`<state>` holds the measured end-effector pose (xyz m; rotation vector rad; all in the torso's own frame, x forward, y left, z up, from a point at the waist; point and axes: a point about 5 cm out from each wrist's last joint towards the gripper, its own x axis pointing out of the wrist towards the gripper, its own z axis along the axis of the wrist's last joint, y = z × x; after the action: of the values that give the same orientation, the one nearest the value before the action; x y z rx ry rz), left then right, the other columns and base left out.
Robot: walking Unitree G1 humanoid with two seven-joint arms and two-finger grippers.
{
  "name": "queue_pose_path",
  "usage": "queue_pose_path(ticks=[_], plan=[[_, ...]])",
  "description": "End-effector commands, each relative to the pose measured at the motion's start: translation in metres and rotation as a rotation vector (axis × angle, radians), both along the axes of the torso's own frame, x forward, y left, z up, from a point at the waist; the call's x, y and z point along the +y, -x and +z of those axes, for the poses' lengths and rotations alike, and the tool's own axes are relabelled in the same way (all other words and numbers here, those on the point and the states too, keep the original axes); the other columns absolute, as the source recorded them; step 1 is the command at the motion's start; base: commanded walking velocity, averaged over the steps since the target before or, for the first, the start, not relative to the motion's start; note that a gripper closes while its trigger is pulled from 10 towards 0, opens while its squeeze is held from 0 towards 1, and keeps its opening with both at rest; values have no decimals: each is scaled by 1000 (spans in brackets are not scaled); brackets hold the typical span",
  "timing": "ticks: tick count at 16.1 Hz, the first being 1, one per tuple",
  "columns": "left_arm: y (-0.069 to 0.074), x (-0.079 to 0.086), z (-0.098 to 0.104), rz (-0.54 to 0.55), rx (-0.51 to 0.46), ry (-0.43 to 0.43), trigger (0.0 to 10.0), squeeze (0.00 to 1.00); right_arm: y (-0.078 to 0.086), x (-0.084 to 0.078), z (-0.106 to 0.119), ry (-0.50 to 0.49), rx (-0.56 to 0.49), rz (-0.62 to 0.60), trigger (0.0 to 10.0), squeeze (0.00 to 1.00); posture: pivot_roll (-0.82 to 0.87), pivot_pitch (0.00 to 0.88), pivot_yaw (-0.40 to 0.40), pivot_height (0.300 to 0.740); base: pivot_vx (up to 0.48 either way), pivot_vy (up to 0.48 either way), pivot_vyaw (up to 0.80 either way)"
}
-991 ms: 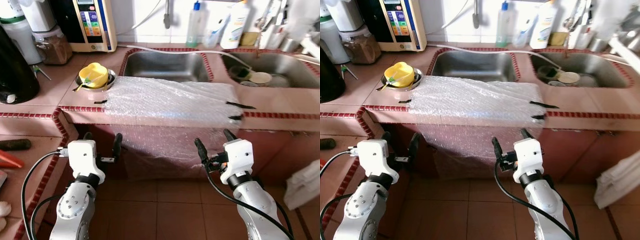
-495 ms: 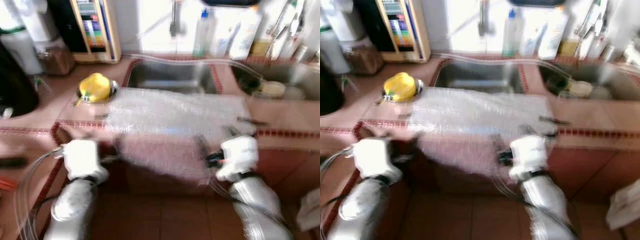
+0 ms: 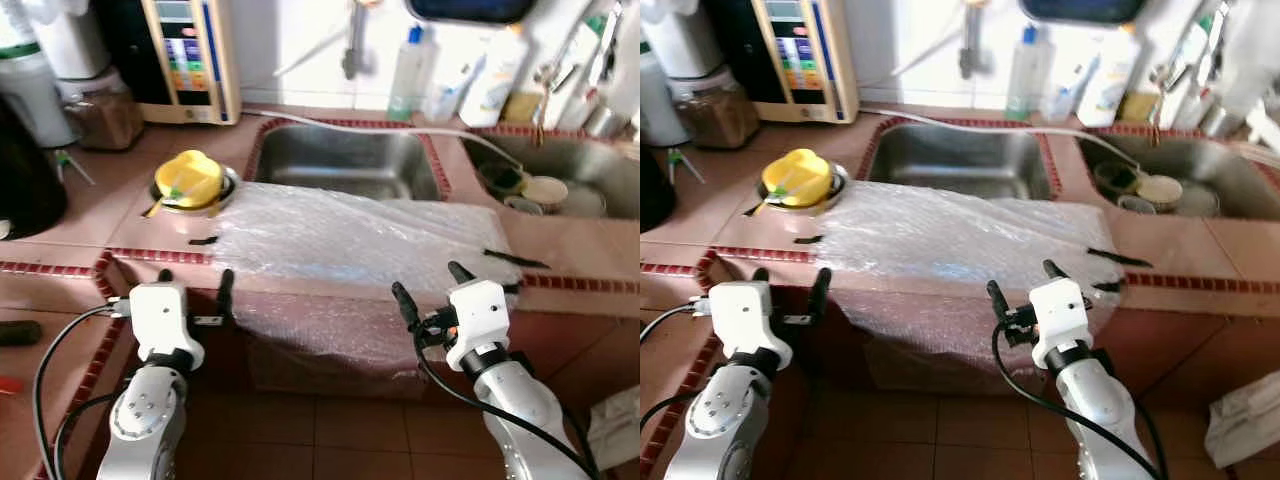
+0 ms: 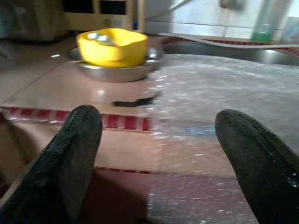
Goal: Kitchen organization
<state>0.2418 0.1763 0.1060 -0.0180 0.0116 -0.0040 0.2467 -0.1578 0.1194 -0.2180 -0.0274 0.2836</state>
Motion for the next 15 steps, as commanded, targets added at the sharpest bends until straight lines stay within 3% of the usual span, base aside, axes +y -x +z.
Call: queue_pose_path(ticks=[1,5,7,9,15], plan=[[-1,0,-2,15,26,2,10000,0,0,-8,4,0,6,-16,10000,0,-28,7,-39,740,0,0,0],[-1,4,-3,43,33,8,10000,0,0,7,-2,43,-40,21,10000,0,-20,10,26,740,0,0,0],[-4,-1,2,35,9,10,10000,0,-9,4,2,-52,-33,-72,10000,0,-18,8,19,740,0,0,800],[-7,-5,3,13,7,-4,10000,0,-11,14,5,23,-66,16,10000,0,-29,8,33,740,0,0,622],[-16,-13,22,-59,-66,30,10000,0,-17,3,12,13,-101,-32,10000,0,-49,10,51,740,0,0,0]])
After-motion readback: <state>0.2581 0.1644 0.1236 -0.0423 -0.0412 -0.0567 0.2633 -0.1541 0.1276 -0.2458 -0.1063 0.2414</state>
